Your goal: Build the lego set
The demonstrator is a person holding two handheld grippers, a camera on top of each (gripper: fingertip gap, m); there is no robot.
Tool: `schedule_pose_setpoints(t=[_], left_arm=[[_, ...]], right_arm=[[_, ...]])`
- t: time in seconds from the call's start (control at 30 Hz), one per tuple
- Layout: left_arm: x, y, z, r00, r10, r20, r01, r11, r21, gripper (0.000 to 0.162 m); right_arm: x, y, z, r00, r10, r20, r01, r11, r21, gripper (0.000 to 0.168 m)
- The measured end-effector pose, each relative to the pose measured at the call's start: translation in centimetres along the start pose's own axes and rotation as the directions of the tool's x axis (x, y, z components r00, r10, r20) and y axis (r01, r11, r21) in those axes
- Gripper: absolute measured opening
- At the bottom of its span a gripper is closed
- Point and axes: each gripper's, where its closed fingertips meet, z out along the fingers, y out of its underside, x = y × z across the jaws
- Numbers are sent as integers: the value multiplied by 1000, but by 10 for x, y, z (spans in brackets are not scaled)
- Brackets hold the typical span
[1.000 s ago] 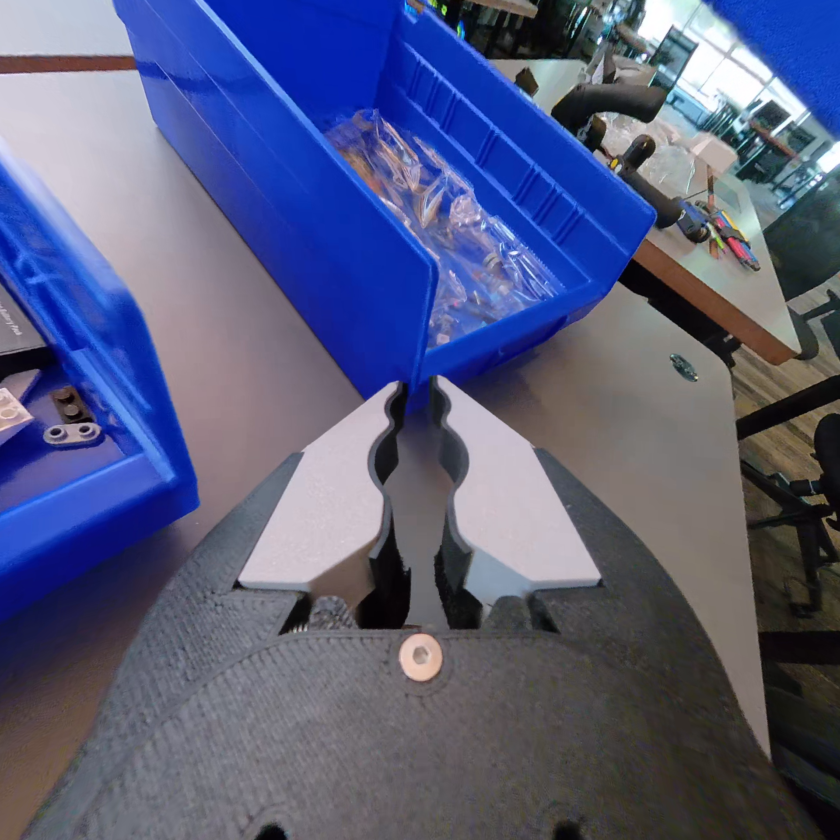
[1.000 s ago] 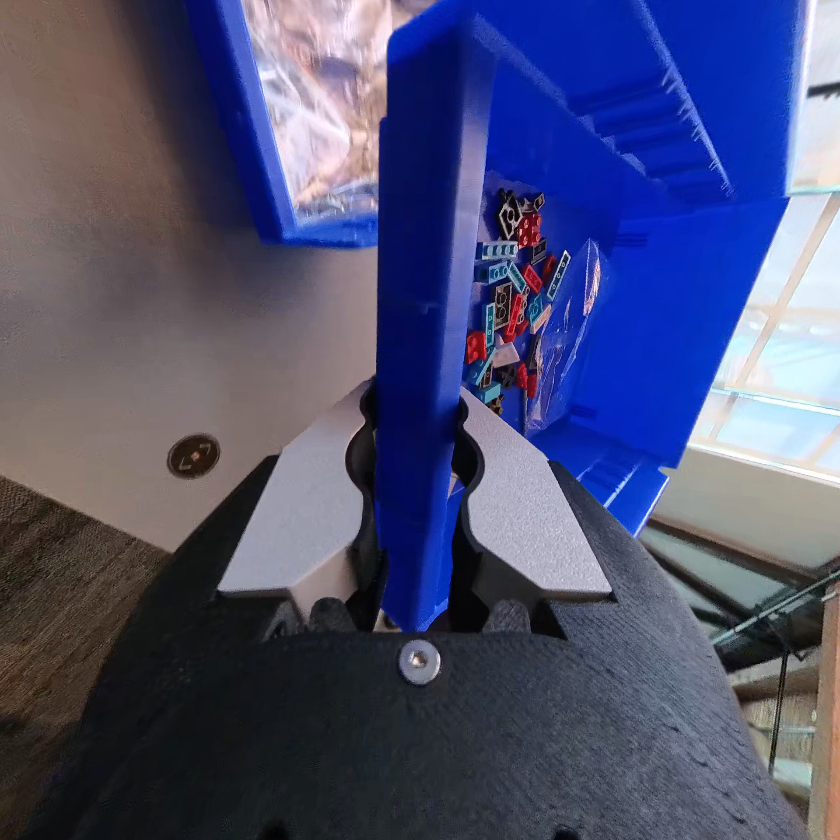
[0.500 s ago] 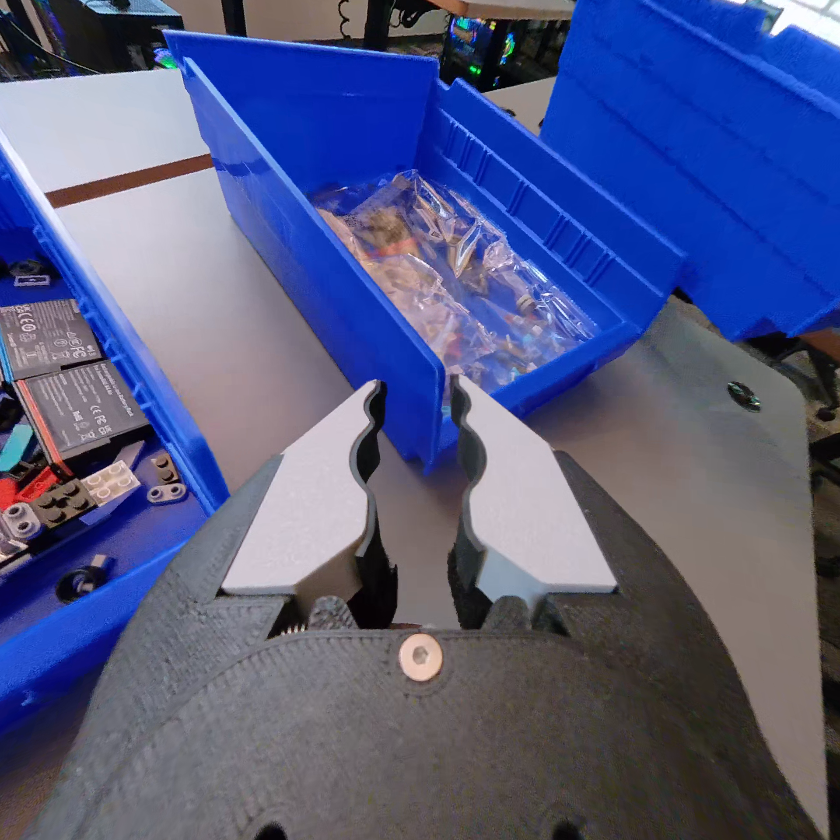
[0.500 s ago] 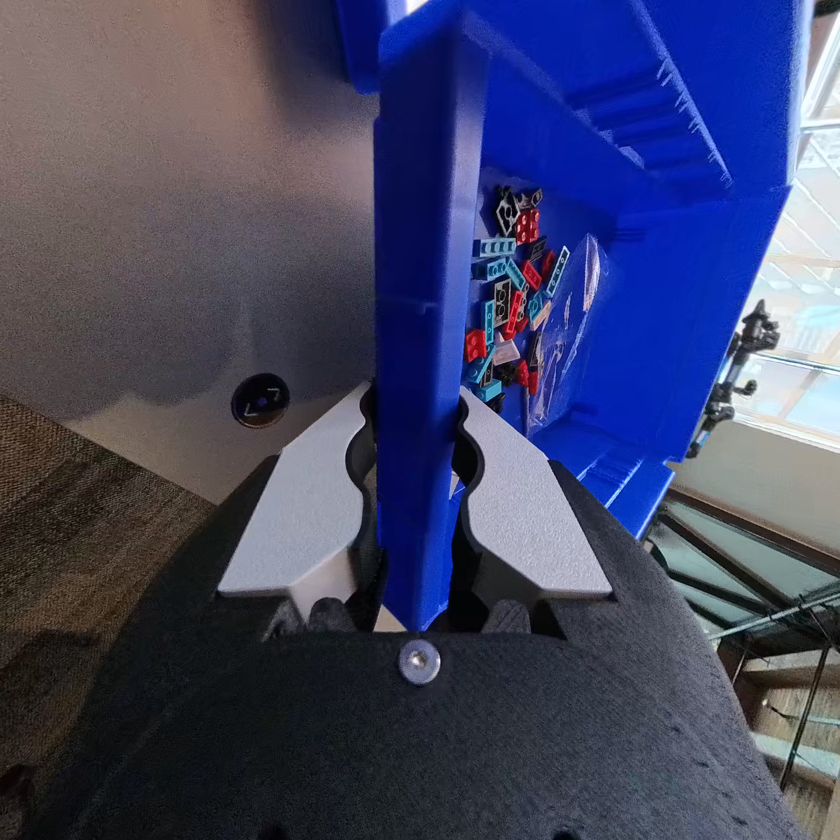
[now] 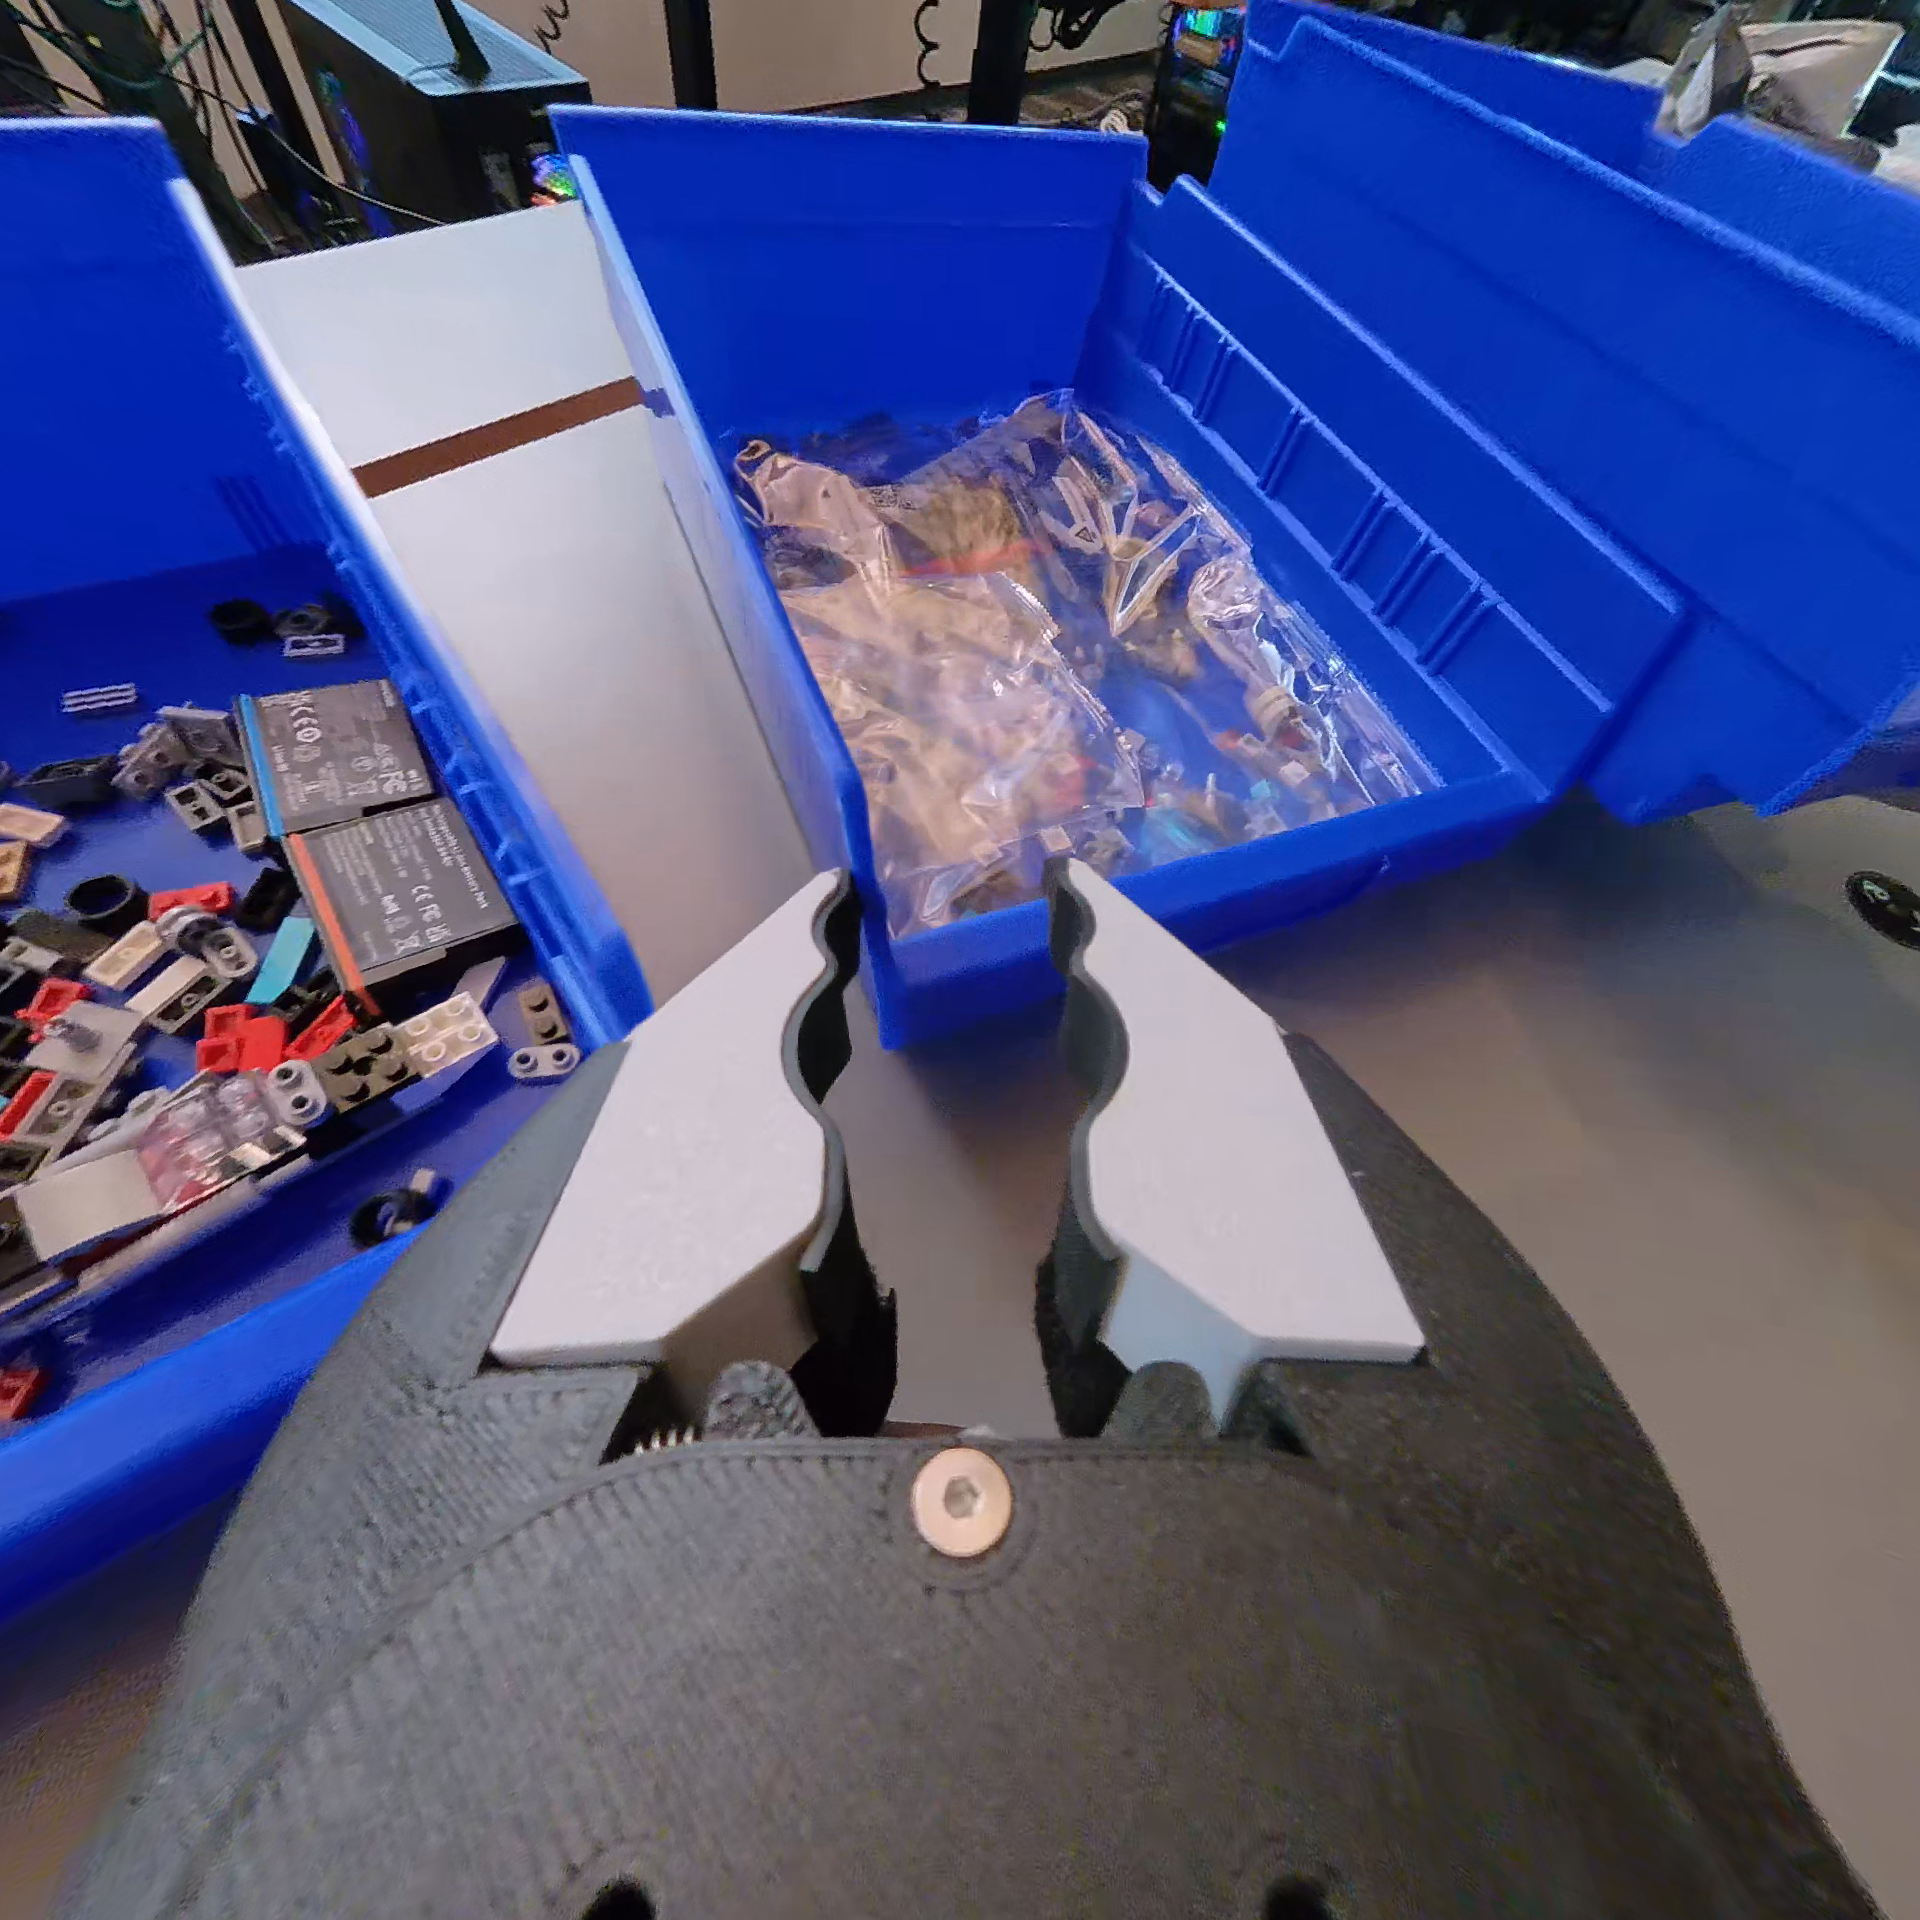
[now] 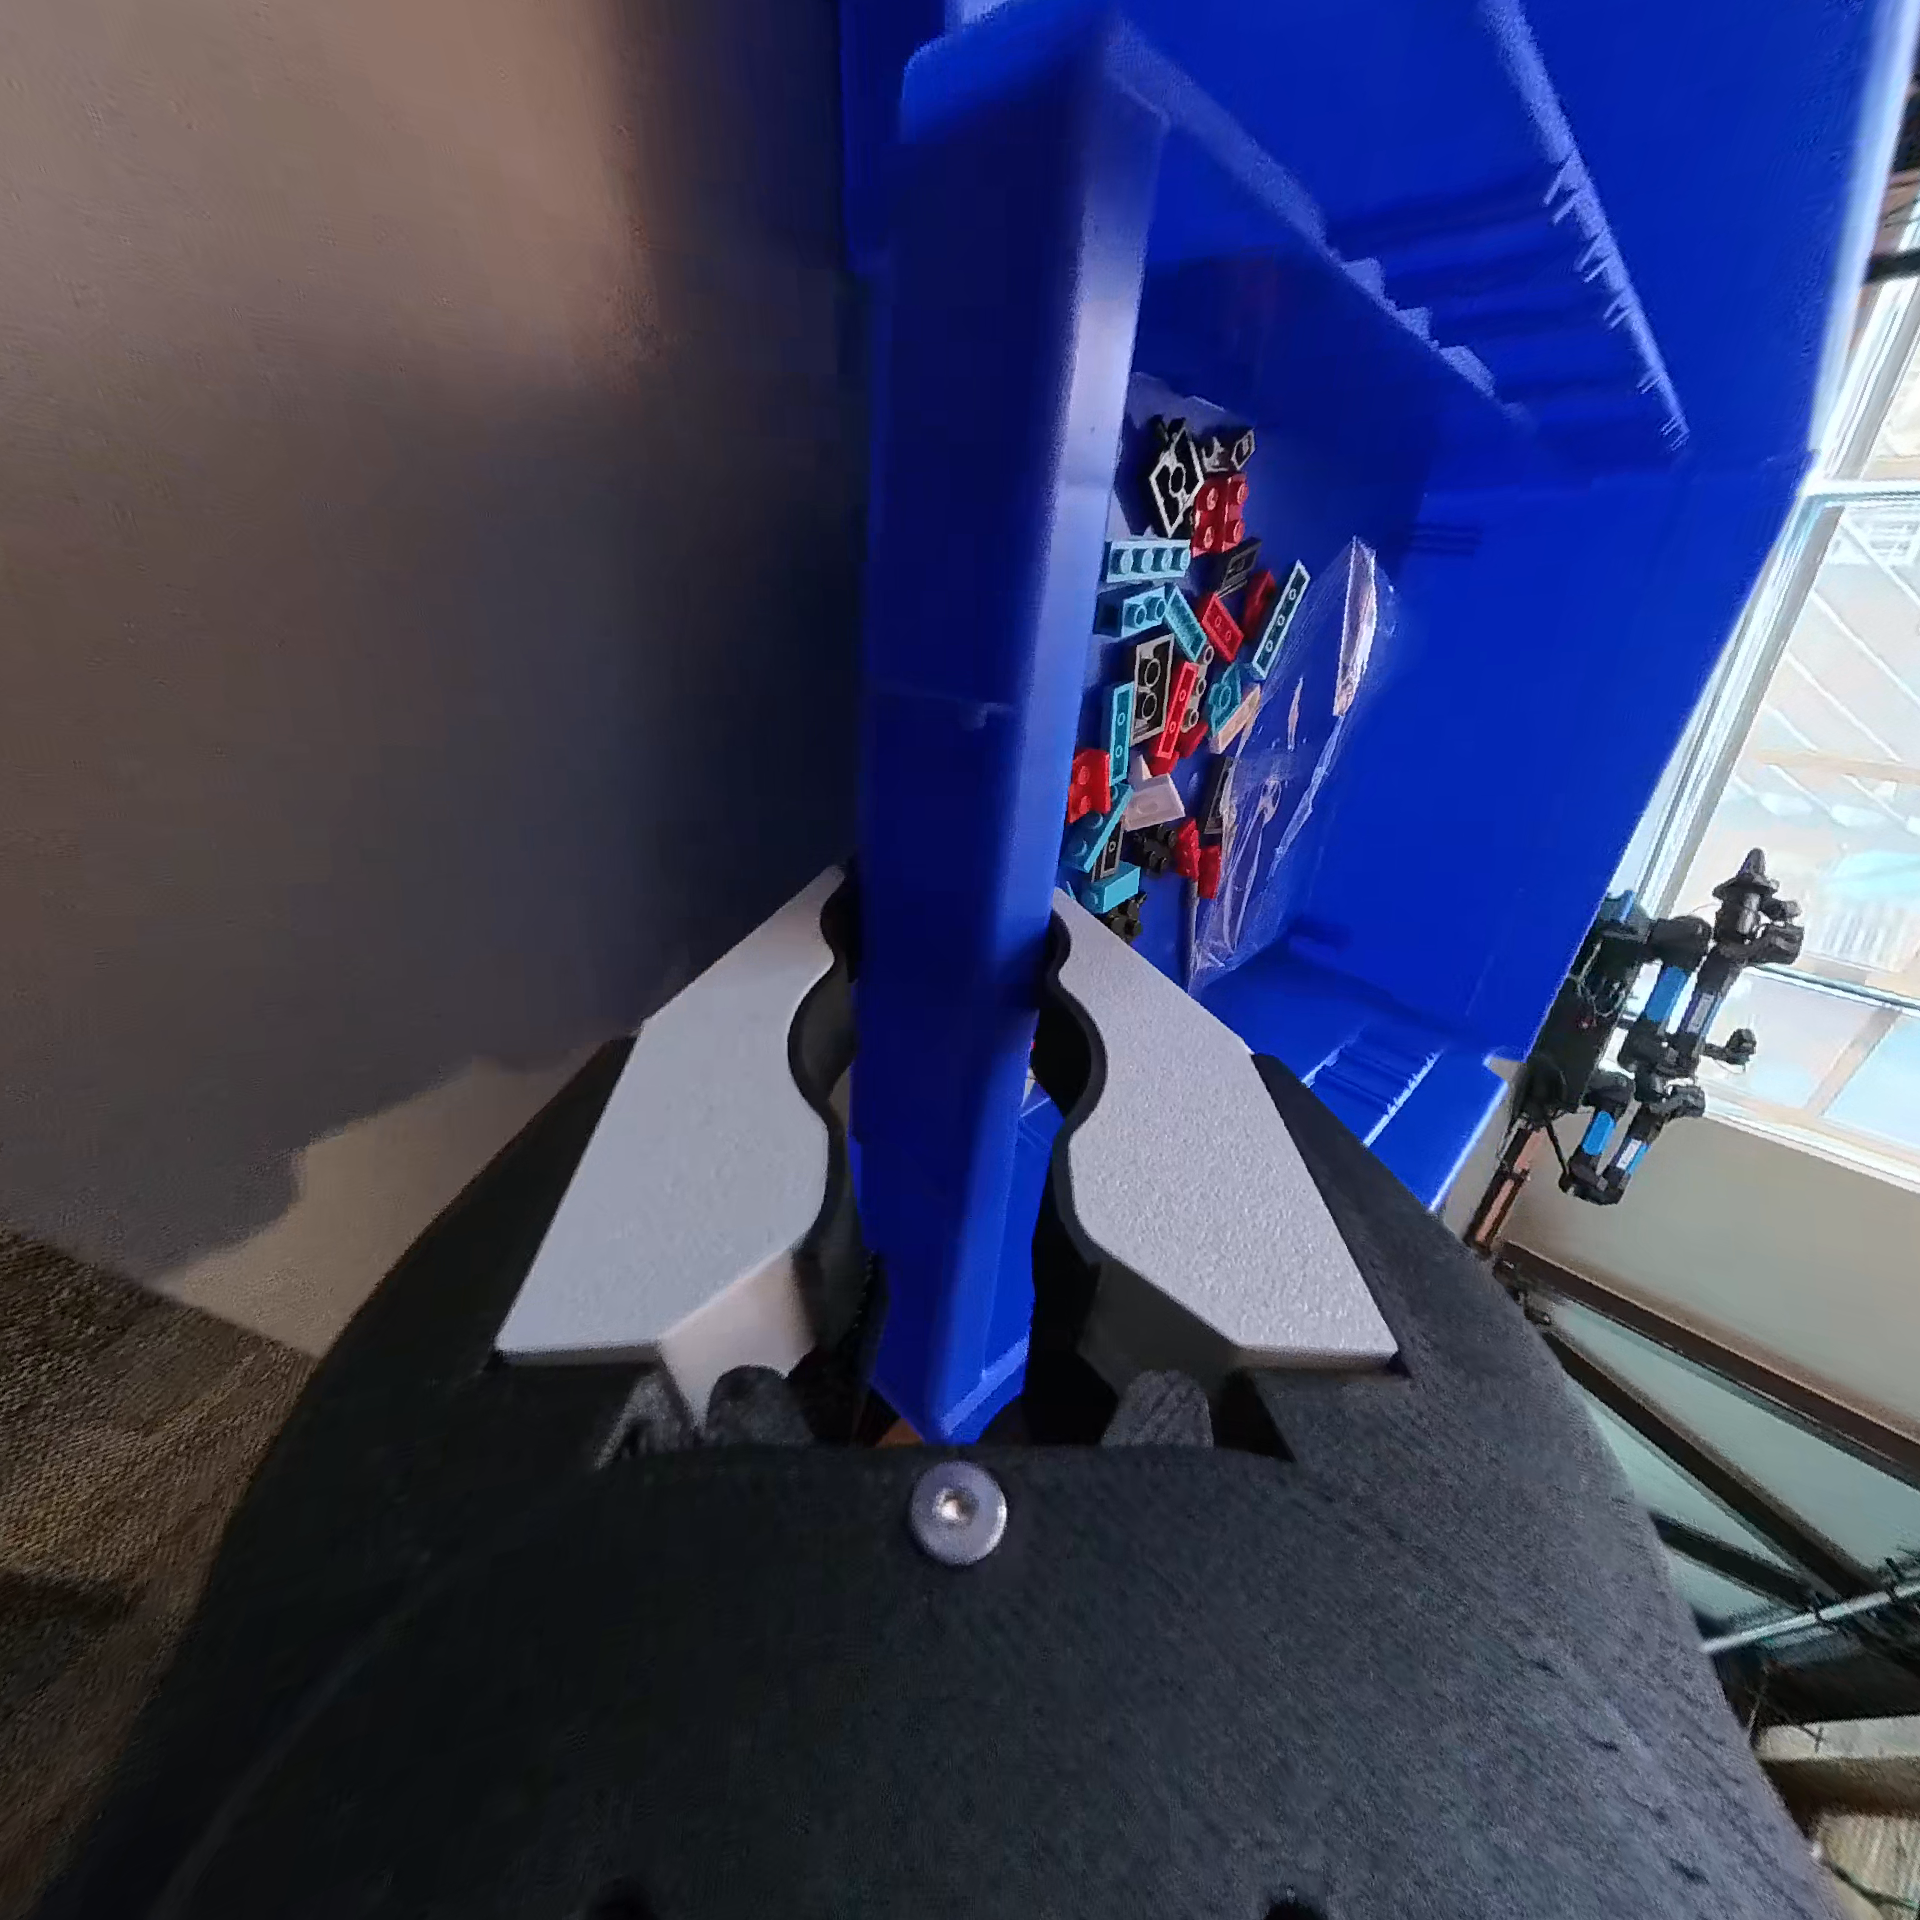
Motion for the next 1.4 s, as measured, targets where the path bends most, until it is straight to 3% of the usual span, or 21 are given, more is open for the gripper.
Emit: schedule_pose_setpoints(t=[0.47,1.2,1.33,1.4], left_arm=[[3,16,-39,999,-20,-29,21,999,24,40],[-11,43,-41,998,-58,-22,58,998,-19,40],[-10,48,-43,998,-60,-37,59,998,-26,41],[-11,51,-47,998,-55,-43,54,998,-25,41]], right_arm=[[-6,-18,47,997,-73,15,72,996,58,31],[11,-51,85,975,-217,-54,223,958,183,32],[15,-52,80,968,-211,-135,236,950,205,40],[21,-50,74,963,-192,-189,229,953,199,55]])
